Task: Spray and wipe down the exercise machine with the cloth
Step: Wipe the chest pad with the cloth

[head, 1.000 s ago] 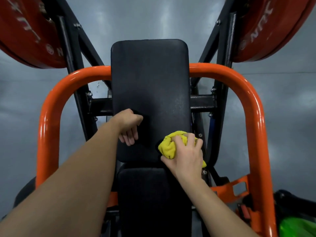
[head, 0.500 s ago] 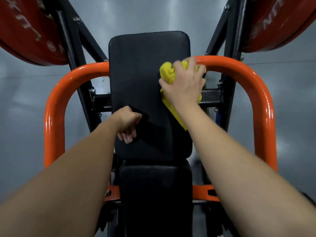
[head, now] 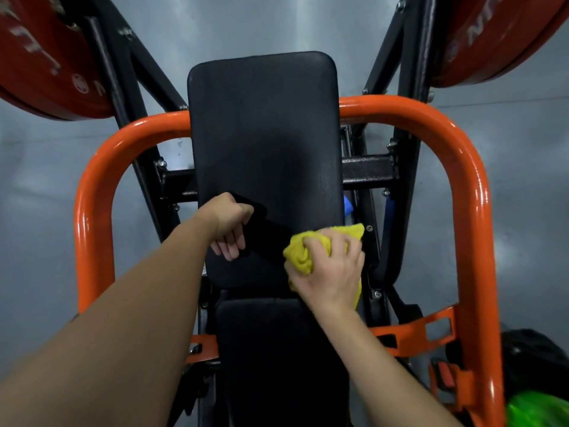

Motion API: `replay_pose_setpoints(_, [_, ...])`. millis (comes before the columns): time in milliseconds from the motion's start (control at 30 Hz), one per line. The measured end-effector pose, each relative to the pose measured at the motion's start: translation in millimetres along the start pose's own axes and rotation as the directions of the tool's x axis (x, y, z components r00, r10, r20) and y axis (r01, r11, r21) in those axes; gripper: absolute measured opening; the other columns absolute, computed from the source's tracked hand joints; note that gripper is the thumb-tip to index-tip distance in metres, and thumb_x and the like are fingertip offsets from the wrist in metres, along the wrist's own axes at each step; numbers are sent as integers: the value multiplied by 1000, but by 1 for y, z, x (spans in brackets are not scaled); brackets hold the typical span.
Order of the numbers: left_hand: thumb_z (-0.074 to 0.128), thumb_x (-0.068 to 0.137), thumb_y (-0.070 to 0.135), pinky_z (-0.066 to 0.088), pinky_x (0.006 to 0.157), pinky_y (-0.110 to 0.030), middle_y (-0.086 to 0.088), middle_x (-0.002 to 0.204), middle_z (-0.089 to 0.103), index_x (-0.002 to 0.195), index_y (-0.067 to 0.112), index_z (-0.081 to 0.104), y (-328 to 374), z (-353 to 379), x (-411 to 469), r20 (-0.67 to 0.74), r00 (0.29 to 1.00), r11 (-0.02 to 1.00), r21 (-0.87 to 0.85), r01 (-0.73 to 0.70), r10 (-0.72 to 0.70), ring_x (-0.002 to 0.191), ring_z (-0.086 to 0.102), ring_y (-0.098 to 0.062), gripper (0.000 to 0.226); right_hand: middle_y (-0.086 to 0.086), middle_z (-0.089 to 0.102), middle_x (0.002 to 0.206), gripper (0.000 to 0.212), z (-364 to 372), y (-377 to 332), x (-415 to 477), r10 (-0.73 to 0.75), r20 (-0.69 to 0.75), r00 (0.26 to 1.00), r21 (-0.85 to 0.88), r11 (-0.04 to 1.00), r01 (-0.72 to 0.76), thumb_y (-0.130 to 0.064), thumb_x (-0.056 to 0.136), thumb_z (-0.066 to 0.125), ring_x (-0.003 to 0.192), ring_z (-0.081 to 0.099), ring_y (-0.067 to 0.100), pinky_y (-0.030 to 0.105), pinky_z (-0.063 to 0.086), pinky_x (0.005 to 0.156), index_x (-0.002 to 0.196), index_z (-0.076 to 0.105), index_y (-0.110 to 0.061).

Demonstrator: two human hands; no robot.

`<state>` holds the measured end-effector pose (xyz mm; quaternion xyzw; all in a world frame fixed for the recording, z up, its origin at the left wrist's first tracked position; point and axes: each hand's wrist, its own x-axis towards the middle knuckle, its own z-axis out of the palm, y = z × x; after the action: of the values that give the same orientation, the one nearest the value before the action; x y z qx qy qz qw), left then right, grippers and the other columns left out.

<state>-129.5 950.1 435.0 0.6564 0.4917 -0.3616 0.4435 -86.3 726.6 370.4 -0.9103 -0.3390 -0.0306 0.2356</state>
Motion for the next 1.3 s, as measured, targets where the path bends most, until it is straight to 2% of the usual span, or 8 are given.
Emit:
replay_pose_setpoints(300, [41,87,20,56,68,-35,-31,72,71,76,-13,71,-2,-4,3,23,1000,1000,-11,-5,5,64,73,-42,46,0,51,128,49,1,-50,229,85,88,992,-180,981,-68,-64,75,61,123,43,29,52,33,91,110,66,-29])
replay_pose_setpoints(400, [41,85,20,56,70,-36,-32,72,70,78,-14,71,-1,-4,1,26,1000,1000,-15,-8,8,65,73,-43,46,2,52,124,52,-1,-46,211,86,76,993,-192,979,-70,-66,72,61,120,46,29,56,31,99,108,64,-30])
replay_pose_setpoints(633, [40,87,20,58,74,-39,-32,71,70,79,-15,71,0,-4,1,37,999,1000,-16,-3,3,67,74,-44,48,7,54,105,50,-4,-24,71,110,132,985,-201,976,-83,-65,65,68,99,47,32,50,39,84,95,65,-25])
replay_pose_setpoints(767, [39,84,20,58,77,-39,-31,71,71,78,-14,72,-1,-6,-2,67,998,1000,-27,-12,14,68,74,-43,48,6,55,95,44,-1,-26,19,-73,197,978,-165,980,107,-59,63,74,93,48,32,52,39,86,85,64,-22])
replay_pose_setpoints(867, [39,86,21,58,77,-40,-30,71,71,75,-12,71,-1,-7,-2,91,996,999,-36,-8,11,69,74,-44,48,8,57,97,47,1,-26,66,-162,144,976,-130,975,181,-60,64,73,92,48,32,49,39,82,87,66,-20])
replay_pose_setpoints(1033, [39,85,22,58,82,-43,-30,72,71,75,-11,72,-3,-10,2,117,993,999,-37,-9,13,69,74,-44,47,7,54,134,59,3,-56,242,80,106,991,-201,978,-58,-66,78,59,122,47,35,53,36,95,120,65,-25])
replay_pose_setpoints(1167, [39,82,21,58,83,-43,-30,73,72,75,-10,73,-4,-10,6,127,992,1000,-22,-13,16,69,74,-42,46,2,54,127,51,3,-74,320,55,114,992,-216,976,-29,-63,80,55,122,46,31,50,35,89,115,65,-27])
replay_pose_setpoints(1300, [40,83,20,58,80,-40,-29,73,72,74,-10,73,-5,-12,9,143,990,1000,-27,-9,13,69,74,-41,46,1,54,124,53,7,-75,303,107,55,993,-191,977,-95,-68,77,54,118,47,31,48,37,87,112,66,-30])
